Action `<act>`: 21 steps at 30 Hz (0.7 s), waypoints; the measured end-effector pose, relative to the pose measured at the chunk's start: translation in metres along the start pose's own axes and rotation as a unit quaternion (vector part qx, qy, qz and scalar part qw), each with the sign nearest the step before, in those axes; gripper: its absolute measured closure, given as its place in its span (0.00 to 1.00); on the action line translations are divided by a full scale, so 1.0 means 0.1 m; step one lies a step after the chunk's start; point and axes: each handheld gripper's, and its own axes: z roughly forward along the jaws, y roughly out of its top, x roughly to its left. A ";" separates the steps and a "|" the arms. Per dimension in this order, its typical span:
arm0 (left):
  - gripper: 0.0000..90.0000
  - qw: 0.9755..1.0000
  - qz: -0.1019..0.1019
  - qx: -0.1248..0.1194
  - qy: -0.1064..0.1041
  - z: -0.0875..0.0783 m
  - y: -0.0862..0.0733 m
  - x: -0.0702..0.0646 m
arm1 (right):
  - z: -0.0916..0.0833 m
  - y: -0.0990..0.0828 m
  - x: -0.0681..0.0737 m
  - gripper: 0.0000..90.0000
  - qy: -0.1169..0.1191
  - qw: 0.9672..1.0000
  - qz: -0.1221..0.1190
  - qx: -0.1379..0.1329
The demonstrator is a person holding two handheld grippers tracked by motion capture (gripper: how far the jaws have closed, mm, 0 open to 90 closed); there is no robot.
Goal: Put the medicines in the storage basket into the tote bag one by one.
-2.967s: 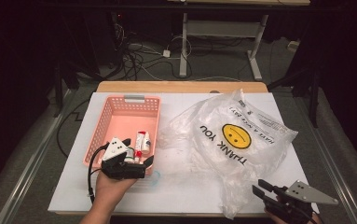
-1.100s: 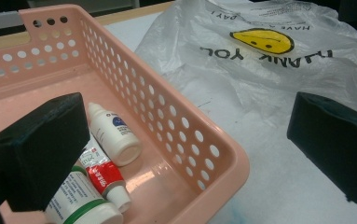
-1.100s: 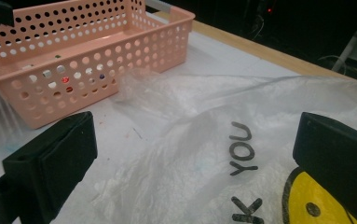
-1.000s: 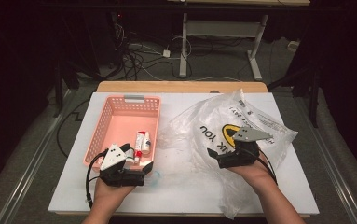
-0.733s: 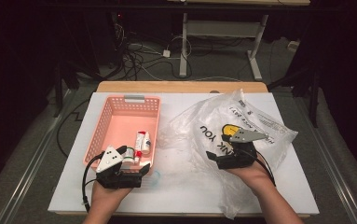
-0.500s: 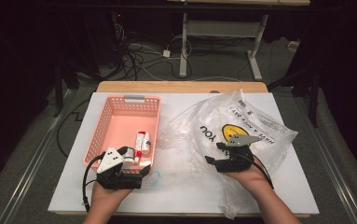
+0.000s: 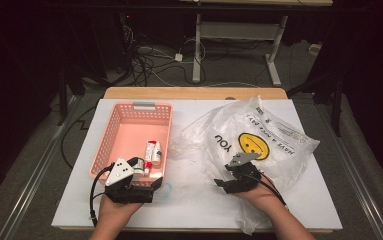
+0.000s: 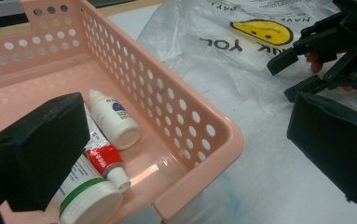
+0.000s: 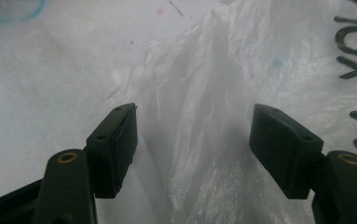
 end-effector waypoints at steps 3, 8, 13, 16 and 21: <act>0.00 1.000 0.000 0.000 -0.002 0.01 0.00 0.00 | 0.03 -0.02 0.00 0.39 -0.008 1.000 -0.004 0.001; 0.00 1.000 0.001 0.000 -0.001 0.01 0.00 0.00 | 0.02 -0.03 -0.03 0.50 -0.015 1.000 0.001 -0.003; 0.00 1.000 0.000 -0.003 0.001 0.00 0.01 0.00 | 0.01 -0.04 -0.05 0.60 -0.022 1.000 0.004 -0.007; 0.00 1.000 -0.001 0.000 0.001 0.01 0.00 0.00 | 0.01 -0.05 -0.07 0.67 -0.023 1.000 0.012 -0.010; 0.00 1.000 0.001 0.002 0.001 0.01 0.00 0.00 | -0.01 -0.06 -0.13 0.77 -0.022 0.999 0.022 -0.015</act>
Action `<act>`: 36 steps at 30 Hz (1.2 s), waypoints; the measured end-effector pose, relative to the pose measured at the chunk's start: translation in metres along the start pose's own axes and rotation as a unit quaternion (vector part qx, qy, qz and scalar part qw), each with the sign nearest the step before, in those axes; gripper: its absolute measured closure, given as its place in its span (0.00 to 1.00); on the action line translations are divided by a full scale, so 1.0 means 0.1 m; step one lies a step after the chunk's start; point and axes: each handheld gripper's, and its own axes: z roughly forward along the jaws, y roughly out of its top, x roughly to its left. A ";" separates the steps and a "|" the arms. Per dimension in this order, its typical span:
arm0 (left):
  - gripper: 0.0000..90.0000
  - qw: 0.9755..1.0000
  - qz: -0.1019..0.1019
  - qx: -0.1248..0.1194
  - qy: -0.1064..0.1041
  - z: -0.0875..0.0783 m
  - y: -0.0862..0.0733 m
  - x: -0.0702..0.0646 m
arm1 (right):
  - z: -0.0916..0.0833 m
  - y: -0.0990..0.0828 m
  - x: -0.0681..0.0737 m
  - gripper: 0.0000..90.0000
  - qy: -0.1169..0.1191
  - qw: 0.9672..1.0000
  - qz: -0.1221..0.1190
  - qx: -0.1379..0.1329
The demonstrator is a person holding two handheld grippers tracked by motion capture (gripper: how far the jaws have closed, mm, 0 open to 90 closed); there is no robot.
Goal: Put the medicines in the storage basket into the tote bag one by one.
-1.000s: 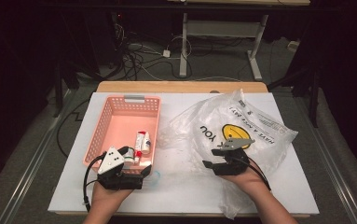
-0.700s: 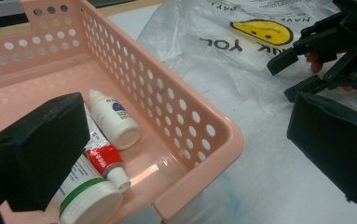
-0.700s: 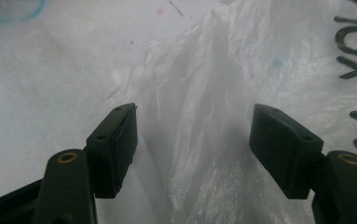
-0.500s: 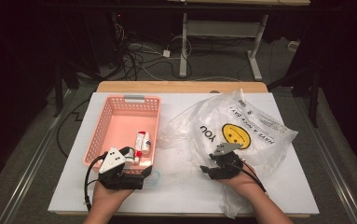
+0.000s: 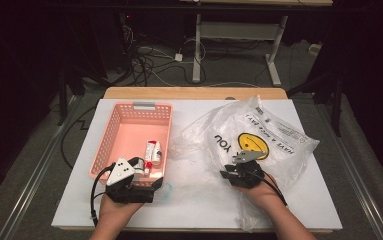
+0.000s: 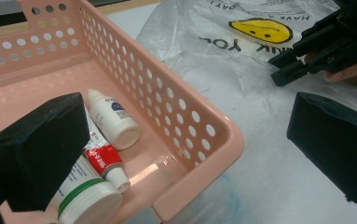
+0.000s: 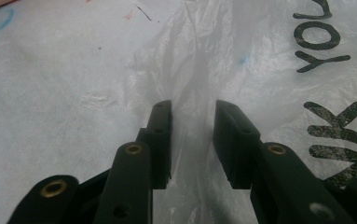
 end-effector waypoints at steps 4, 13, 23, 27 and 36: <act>0.00 1.000 -0.001 0.000 0.000 0.00 0.00 0.00 | -0.01 0.00 -0.03 0.79 0.007 1.000 0.009 -0.002; 0.00 1.000 0.001 0.003 -0.002 0.01 0.00 0.01 | -0.06 0.01 -0.01 0.80 0.006 1.000 0.008 -0.015; 0.00 1.000 -0.001 0.001 -0.004 0.00 0.00 0.02 | -0.14 0.05 -0.02 0.81 -0.006 0.999 0.015 -0.035; 0.00 1.000 0.001 0.001 -0.004 0.01 0.00 0.02 | -0.14 0.04 -0.08 0.81 -0.012 0.999 0.025 -0.035; 0.00 1.000 0.001 0.002 -0.007 0.01 0.00 0.02 | -0.01 0.02 -0.03 0.74 -0.001 1.000 0.000 0.003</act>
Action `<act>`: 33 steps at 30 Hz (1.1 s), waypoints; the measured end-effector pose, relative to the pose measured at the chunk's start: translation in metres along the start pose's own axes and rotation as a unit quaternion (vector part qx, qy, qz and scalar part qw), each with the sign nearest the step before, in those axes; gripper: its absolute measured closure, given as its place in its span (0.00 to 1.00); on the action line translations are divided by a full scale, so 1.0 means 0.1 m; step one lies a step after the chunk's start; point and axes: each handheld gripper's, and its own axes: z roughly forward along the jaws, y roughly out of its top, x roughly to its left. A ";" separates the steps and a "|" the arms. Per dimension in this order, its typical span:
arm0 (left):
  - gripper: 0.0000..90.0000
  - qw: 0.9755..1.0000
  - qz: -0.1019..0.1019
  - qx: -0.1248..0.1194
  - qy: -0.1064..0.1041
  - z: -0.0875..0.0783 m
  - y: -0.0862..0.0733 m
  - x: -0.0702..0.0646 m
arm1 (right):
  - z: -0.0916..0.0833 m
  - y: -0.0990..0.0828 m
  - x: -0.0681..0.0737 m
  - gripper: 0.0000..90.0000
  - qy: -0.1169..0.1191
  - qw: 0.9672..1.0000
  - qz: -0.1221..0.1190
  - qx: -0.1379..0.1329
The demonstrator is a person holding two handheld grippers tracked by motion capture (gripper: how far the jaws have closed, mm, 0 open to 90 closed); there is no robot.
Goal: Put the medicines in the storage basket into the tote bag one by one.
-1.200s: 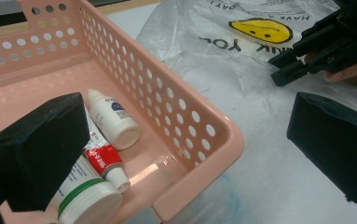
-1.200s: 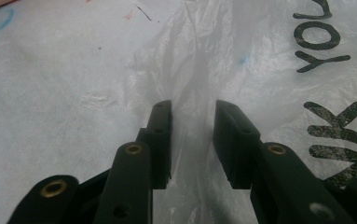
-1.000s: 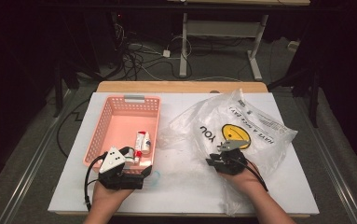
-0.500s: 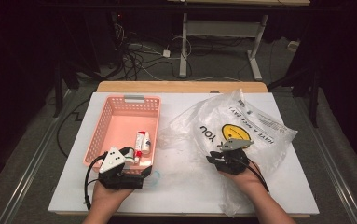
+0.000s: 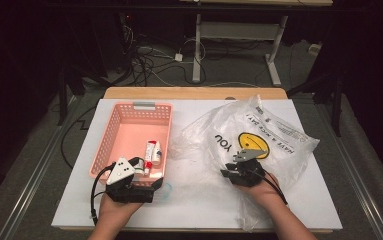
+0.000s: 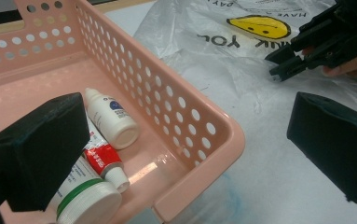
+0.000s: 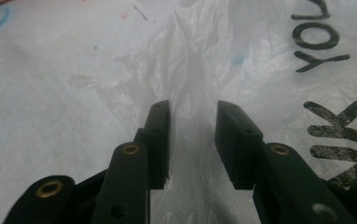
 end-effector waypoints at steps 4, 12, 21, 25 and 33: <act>0.00 1.000 -0.001 0.000 -0.001 0.00 0.00 0.00 | 0.00 -0.01 0.01 0.85 -0.010 1.000 -0.003 0.003; 0.00 1.000 -0.005 -0.002 -0.001 0.00 0.00 -0.01 | -0.07 -0.02 -0.06 1.00 0.010 0.999 0.018 -0.024; 0.00 1.000 -0.010 -0.004 -0.002 0.00 0.01 -0.02 | -0.28 0.03 -0.09 1.00 0.006 0.995 0.025 -0.098; 0.00 1.000 -0.012 -0.002 0.000 -0.01 0.00 0.00 | -0.37 0.05 -0.10 1.00 -0.001 0.993 0.023 -0.117; 0.00 1.000 -0.013 -0.002 0.005 -0.02 0.00 0.03 | -0.53 0.08 -0.14 1.00 -0.012 0.988 0.028 -0.152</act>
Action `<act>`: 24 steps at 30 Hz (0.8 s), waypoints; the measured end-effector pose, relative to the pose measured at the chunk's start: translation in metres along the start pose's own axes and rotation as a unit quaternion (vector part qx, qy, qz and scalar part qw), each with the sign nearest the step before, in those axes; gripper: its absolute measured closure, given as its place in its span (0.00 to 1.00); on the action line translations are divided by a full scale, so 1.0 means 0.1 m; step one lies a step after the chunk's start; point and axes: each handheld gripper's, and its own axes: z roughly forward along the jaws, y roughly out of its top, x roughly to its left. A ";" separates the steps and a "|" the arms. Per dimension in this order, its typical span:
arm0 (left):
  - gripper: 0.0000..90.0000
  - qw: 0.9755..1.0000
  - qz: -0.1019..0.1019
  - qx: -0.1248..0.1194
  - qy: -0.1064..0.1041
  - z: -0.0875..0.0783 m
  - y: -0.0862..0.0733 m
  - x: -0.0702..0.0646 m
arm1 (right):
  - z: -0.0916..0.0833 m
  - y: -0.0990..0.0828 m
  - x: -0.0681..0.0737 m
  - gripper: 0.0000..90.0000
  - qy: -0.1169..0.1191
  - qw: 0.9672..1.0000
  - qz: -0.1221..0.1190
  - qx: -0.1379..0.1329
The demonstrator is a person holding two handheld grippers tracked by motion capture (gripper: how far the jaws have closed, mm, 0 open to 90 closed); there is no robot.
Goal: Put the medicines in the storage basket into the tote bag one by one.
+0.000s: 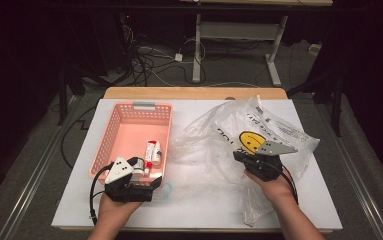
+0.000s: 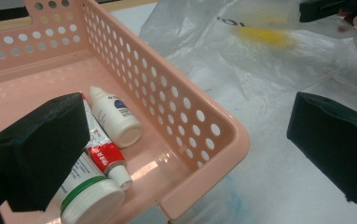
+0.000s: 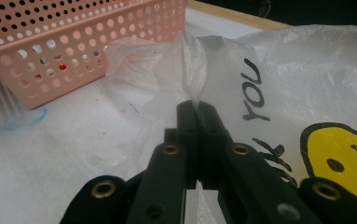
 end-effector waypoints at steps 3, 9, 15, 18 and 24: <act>0.00 1.000 -0.001 0.000 0.001 0.00 0.00 0.01 | -0.04 0.02 -0.02 1.00 -0.001 1.000 0.000 -0.011; 0.00 1.000 -0.003 0.001 0.002 0.00 0.00 0.02 | -0.10 0.06 -0.04 1.00 -0.002 1.000 0.003 -0.023; 0.00 1.000 -0.002 0.000 0.002 0.00 0.00 0.01 | -0.14 0.08 -0.05 1.00 -0.005 0.999 0.001 -0.032; 0.00 1.000 -0.003 0.000 0.003 -0.01 0.00 0.02 | -0.17 0.10 -0.06 1.00 -0.007 0.999 -0.003 -0.039; 0.00 1.000 -0.004 0.004 -0.004 -0.01 0.01 0.03 | -0.24 0.15 -0.08 1.00 -0.013 0.998 -0.005 -0.062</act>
